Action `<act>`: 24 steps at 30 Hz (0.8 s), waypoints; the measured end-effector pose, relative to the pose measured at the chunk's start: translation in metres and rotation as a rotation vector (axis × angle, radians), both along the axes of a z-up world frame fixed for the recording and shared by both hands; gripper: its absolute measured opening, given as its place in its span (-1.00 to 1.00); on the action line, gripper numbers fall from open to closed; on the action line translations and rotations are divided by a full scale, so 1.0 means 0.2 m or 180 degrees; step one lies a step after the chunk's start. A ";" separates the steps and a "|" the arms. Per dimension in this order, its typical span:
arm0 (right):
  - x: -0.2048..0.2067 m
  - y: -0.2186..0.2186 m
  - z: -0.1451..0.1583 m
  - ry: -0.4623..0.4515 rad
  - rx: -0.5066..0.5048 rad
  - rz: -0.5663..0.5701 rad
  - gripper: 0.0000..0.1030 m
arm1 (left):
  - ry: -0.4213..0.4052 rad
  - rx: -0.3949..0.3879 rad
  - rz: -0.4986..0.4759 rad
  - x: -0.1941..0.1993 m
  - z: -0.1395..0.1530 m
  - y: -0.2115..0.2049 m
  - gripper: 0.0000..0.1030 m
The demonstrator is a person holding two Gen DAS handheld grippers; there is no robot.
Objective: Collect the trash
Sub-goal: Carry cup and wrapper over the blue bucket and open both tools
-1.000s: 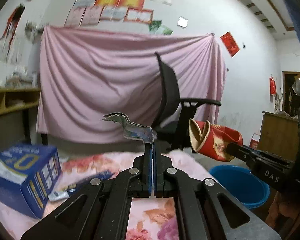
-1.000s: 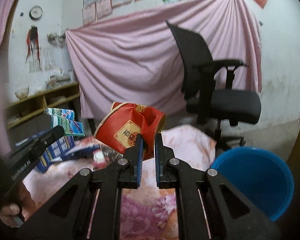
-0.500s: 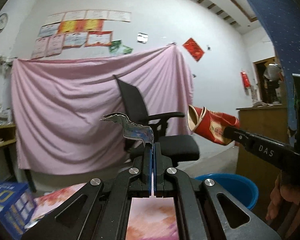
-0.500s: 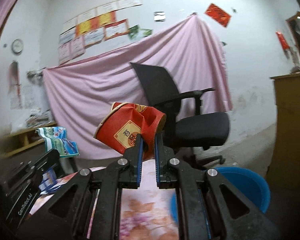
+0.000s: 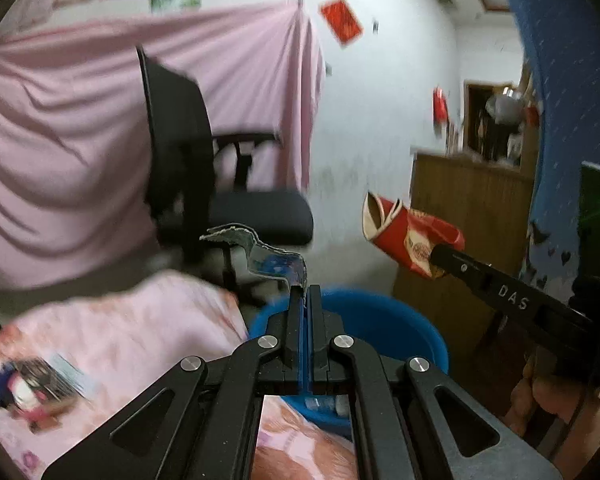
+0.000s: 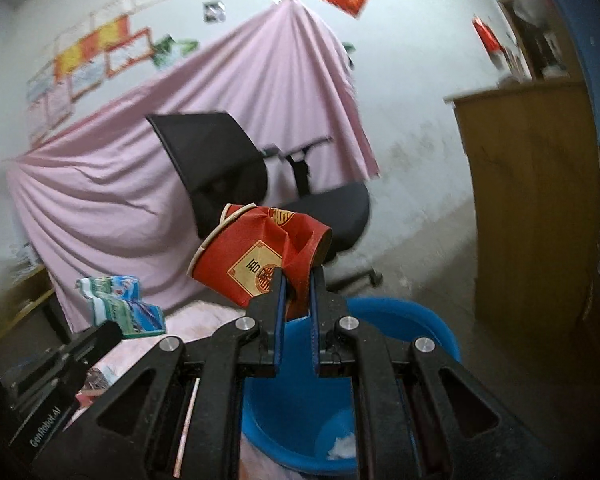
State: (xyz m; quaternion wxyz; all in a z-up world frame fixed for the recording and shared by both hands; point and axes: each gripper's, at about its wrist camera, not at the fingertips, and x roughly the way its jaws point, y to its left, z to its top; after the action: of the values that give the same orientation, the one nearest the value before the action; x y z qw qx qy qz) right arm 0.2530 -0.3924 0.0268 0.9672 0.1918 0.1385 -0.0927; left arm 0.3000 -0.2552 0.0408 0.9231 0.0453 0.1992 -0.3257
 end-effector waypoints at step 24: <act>0.14 -0.15 -0.20 0.0616 0.0344 0.0088 0.03 | 0.0941 -0.0121 0.0021 0.19 -0.11 0.01 -0.59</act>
State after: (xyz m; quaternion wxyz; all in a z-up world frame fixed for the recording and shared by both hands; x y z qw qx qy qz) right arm 0.2814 -0.4222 -0.0123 0.9387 0.2319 0.2386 -0.0898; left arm 0.3378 -0.2536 0.0192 0.8855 -0.0213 0.3270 -0.3294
